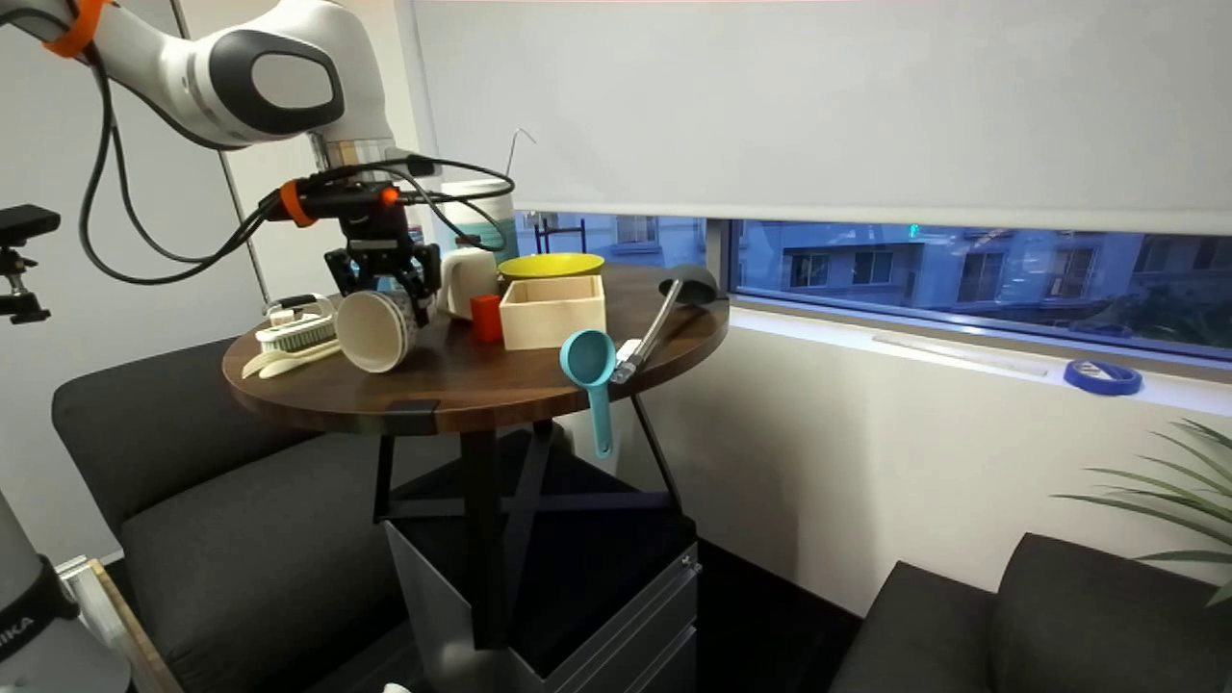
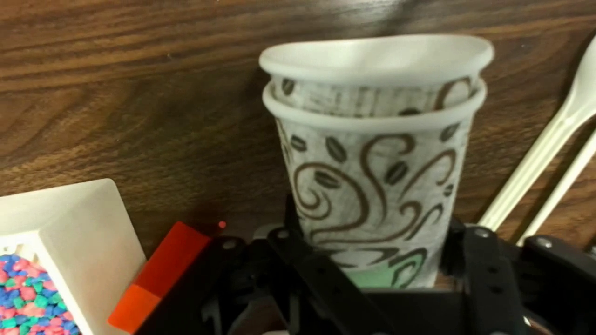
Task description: Pick up the paper cup on the left, put it in the other paper cup and then turn the paper cups over
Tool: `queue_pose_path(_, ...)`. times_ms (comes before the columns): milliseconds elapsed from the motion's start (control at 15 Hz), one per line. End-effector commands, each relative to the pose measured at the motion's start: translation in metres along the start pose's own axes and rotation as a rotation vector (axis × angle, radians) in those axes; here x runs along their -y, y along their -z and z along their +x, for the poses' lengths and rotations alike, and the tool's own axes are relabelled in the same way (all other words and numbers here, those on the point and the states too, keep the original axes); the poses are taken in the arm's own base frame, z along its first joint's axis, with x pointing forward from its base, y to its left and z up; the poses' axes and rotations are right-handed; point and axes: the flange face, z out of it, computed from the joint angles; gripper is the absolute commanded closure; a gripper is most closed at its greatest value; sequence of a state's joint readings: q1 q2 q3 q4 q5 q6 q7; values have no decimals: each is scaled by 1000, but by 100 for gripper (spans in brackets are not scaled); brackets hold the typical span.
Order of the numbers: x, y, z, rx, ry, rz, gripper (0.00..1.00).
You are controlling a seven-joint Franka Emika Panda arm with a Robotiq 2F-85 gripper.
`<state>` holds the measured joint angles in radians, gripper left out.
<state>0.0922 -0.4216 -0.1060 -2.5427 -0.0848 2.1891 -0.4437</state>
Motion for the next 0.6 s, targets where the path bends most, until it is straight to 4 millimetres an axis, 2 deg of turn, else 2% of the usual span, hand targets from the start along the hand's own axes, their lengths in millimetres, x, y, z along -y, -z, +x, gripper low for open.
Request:
queue_pose_path(0,3,13,-20,-143,-40,-2,63)
queue_pose_path(533,1,25,-26,-415,-129,-63,63)
